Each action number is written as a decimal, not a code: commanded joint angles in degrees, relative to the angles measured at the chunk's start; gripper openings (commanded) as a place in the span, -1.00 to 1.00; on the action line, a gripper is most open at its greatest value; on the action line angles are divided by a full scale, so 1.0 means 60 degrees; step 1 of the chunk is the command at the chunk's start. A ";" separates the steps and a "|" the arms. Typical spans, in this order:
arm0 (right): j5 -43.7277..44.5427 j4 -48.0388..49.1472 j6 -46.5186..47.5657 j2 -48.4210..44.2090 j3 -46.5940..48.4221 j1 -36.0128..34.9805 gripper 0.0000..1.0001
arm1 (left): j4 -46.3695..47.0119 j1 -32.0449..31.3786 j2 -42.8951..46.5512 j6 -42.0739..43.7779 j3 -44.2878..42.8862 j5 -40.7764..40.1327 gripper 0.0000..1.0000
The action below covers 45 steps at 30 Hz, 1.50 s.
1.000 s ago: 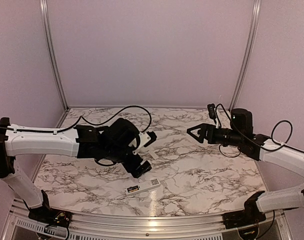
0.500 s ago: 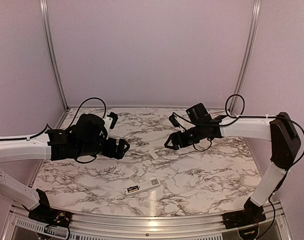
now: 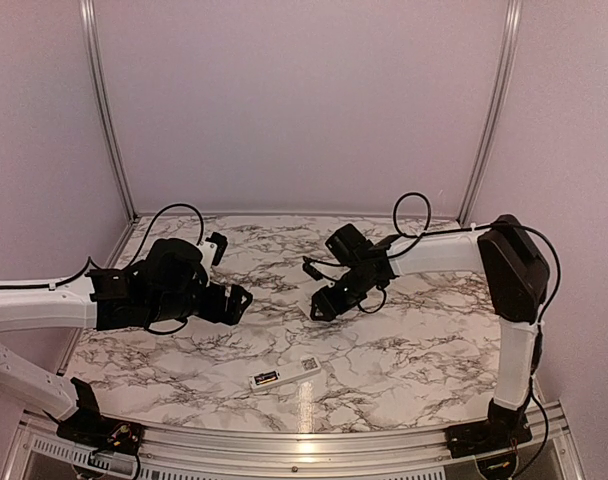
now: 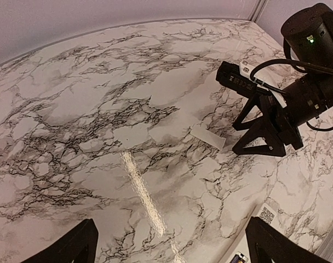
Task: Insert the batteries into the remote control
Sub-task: Pick up the battery cover at the center of the board.
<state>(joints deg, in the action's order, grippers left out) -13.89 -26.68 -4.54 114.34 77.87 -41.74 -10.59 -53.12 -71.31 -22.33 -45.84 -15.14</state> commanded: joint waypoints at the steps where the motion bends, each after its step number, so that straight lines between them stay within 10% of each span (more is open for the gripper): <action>1: 0.0526 -0.0641 0.0331 0.0484 0.0719 -0.0207 0.13 | 0.0278 0.0064 0.0226 0.0069 0.0123 -0.0167 0.98; 45: 0.2796 -0.1710 -0.0011 0.1600 0.1043 -0.1274 -0.39 | 0.0216 0.0060 0.0314 0.0246 0.0420 -0.0523 0.98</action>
<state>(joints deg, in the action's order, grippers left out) 0.58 -30.65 -2.81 122.04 86.54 -47.90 -9.28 -53.12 -70.04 -21.50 -43.72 -17.10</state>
